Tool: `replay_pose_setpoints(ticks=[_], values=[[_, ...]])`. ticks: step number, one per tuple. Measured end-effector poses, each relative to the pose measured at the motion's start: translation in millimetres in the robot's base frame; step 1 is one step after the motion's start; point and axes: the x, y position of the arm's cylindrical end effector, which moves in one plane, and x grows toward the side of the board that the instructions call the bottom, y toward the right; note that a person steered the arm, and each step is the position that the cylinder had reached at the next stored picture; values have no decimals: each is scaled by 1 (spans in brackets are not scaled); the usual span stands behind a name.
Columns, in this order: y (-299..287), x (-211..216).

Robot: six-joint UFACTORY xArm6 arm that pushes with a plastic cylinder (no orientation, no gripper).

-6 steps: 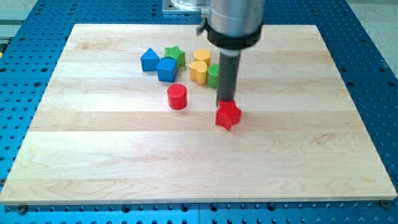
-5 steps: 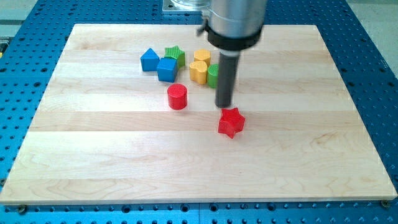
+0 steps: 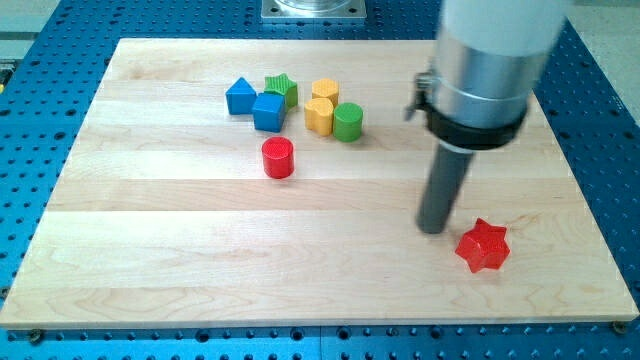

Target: Slide the red star to the bottom right of the board

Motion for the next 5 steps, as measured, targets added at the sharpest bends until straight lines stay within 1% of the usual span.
replay_pose_setpoints(ticks=[1, 2, 3, 4, 5], values=[[45, 7], [19, -9], [-26, 14], [26, 25], [31, 24]])
